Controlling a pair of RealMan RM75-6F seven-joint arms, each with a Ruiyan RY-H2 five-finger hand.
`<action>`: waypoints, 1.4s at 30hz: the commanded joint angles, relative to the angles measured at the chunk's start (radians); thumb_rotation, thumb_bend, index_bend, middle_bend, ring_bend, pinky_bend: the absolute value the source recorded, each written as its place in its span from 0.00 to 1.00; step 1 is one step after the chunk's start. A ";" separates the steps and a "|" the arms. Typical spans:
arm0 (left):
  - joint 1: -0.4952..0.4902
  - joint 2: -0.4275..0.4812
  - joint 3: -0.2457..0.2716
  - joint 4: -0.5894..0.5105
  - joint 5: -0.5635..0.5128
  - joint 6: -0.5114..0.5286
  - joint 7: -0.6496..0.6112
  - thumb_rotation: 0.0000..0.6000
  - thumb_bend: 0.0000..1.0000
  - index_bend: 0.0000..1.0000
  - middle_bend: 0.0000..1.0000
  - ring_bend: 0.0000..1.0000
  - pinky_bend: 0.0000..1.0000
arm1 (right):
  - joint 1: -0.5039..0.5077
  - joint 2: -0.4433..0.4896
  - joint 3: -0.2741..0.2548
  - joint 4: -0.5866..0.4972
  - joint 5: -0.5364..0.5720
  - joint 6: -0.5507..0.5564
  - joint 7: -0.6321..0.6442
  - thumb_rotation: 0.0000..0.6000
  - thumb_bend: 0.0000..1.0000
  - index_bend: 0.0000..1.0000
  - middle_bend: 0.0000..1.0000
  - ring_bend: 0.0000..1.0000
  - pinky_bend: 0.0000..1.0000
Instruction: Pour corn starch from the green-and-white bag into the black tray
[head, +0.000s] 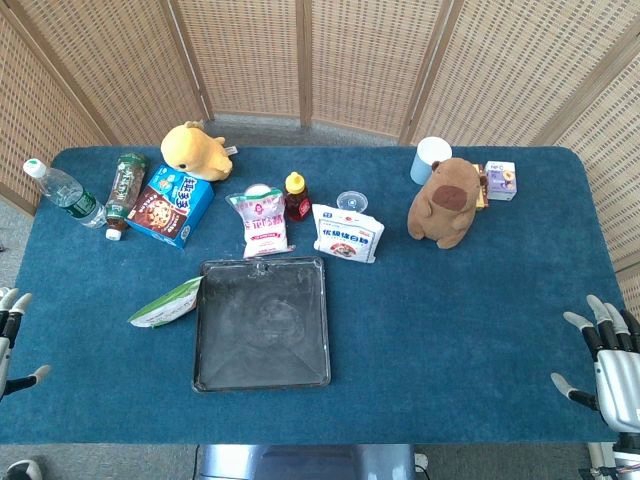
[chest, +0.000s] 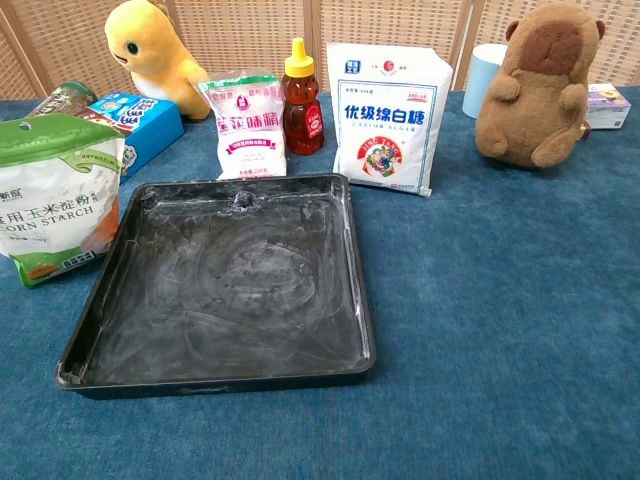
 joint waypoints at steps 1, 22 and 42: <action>-0.001 -0.001 0.001 0.003 0.000 -0.002 -0.002 1.00 0.09 0.00 0.00 0.00 0.08 | 0.000 0.000 0.000 0.000 -0.001 0.000 0.001 1.00 0.07 0.20 0.01 0.00 0.00; -0.105 -0.191 -0.029 0.159 0.041 -0.091 -0.098 1.00 0.09 0.00 0.00 0.00 0.08 | -0.004 0.012 0.001 -0.007 -0.005 0.007 0.023 1.00 0.07 0.20 0.01 0.00 0.00; -0.210 -0.485 -0.092 0.281 -0.048 -0.195 -0.053 1.00 0.09 0.00 0.00 0.00 0.08 | 0.004 0.008 0.002 0.003 0.014 -0.016 0.028 1.00 0.07 0.20 0.01 0.00 0.00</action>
